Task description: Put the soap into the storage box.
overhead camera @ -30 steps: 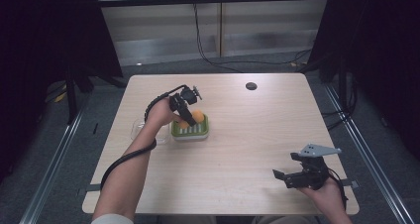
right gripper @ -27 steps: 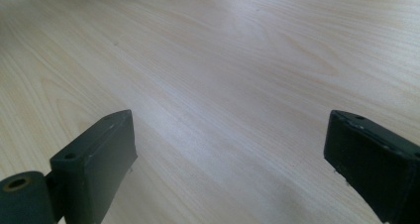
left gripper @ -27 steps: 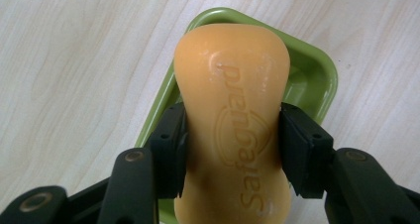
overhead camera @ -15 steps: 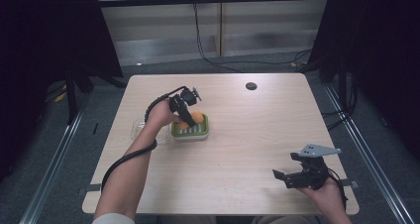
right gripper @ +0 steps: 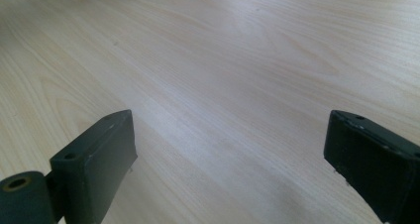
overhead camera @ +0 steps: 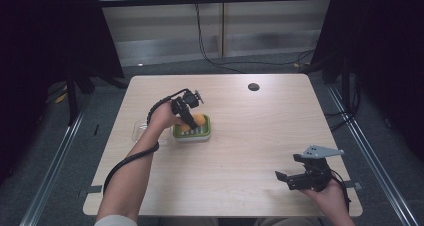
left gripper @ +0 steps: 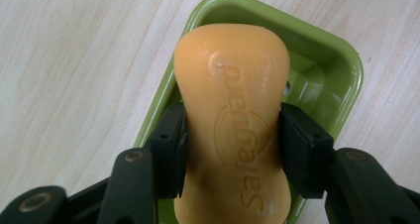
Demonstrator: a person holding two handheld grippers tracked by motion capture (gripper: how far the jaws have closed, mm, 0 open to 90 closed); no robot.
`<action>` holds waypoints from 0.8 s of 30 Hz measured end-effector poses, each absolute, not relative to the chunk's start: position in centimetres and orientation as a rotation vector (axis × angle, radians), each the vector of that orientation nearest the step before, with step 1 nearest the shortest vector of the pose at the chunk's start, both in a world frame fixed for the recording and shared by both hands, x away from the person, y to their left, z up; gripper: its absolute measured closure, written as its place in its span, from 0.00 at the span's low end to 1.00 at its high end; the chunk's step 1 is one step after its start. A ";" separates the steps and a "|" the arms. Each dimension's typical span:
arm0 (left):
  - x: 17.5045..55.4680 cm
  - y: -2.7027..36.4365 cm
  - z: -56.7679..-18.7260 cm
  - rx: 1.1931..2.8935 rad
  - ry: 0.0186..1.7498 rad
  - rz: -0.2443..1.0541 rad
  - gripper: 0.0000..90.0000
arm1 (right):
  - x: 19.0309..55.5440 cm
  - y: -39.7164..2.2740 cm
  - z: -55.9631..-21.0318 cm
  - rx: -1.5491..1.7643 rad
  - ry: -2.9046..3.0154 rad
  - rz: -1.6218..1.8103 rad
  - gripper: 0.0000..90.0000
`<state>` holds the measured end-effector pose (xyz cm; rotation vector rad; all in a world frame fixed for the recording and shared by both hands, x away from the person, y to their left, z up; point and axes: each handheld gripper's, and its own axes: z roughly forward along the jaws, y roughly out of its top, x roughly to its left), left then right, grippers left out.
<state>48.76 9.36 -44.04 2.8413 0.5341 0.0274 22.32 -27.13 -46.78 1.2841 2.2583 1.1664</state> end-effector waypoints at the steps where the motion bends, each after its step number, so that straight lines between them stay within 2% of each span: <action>1: 48.7 9.3 -44.1 2.833 0.550 0.030 0.55 | 22.3 -27.1 -46.8 1.286 2.259 1.166 0.06; 6: 48.7 9.4 -44.5 2.814 0.564 0.060 0.55 | 22.3 -27.0 -46.8 1.285 2.270 1.162 0.06; 7: 48.8 9.4 -44.3 2.828 0.561 0.018 0.55 | 22.3 -27.0 -46.8 1.282 2.270 1.164 0.06; 16: 48.7 9.7 -44.8 2.821 0.546 0.010 0.54 | 22.3 -26.9 -46.8 1.283 2.270 1.166 0.06; 19: 48.9 10.1 -43.9 2.749 0.564 -0.042 0.52 | 22.3 -26.8 -46.9 1.283 2.269 1.165 0.06; 21: 48.6 10.0 -43.7 2.747 0.603 -0.003 0.52 | 22.4 -26.8 -46.9 1.278 2.273 1.165 0.06; 23: 48.6 10.1 -43.3 2.778 0.569 -0.031 0.52 | 22.3 -26.7 -46.9 1.284 2.274 1.163 0.06; 24: 48.4 10.1 -43.3 2.755 0.605 -0.030 0.52 | 22.3 -26.7 -46.9 1.280 2.277 1.163 0.06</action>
